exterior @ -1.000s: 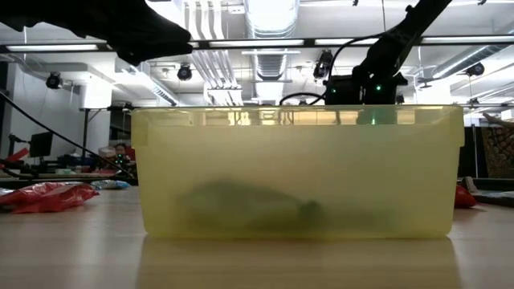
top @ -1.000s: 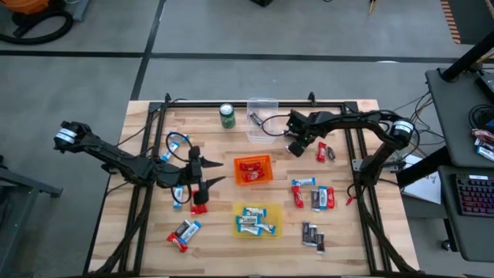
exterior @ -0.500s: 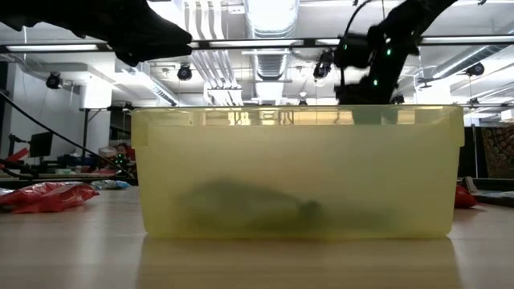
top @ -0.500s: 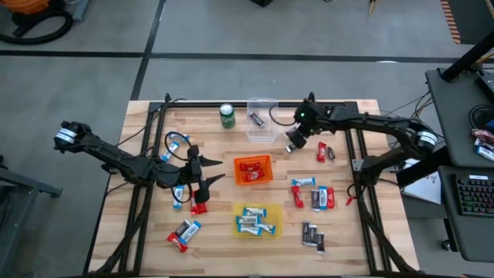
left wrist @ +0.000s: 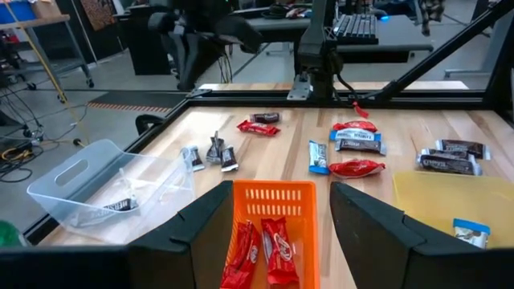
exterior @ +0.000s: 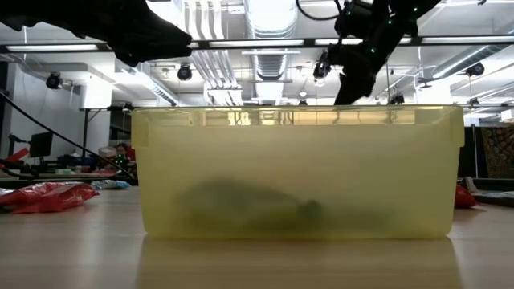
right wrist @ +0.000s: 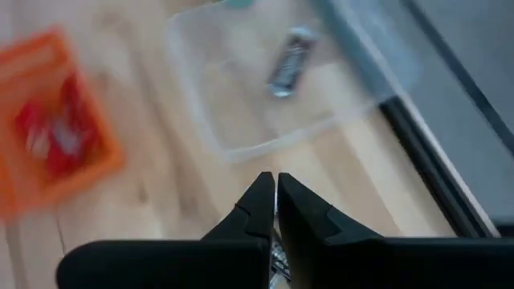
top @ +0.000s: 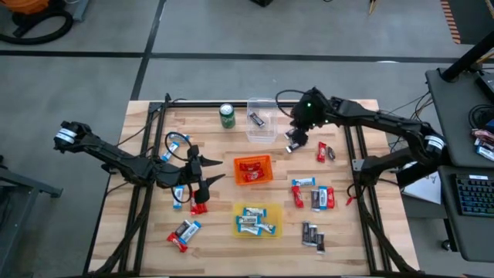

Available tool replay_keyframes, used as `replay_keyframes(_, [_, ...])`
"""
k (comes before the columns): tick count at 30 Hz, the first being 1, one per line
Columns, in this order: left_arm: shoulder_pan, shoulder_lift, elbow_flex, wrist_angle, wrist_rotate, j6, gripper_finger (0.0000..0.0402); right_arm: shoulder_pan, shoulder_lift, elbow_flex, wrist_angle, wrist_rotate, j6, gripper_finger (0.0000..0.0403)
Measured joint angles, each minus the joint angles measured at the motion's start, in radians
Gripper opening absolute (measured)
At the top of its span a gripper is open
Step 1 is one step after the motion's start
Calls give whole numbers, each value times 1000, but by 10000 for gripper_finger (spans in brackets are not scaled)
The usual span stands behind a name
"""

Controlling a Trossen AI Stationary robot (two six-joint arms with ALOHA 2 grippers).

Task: Sort candy
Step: Put the black candy into the transparent bin

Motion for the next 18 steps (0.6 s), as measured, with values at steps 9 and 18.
replay_keyframes(9, [0,0,0,-7,0,1,191,-3,177,-30,-154,85,-220,89])
replay_keyframes(18, [0,0,0,-6,1,1,191,-25,374,-28,-146,173,-262,177])
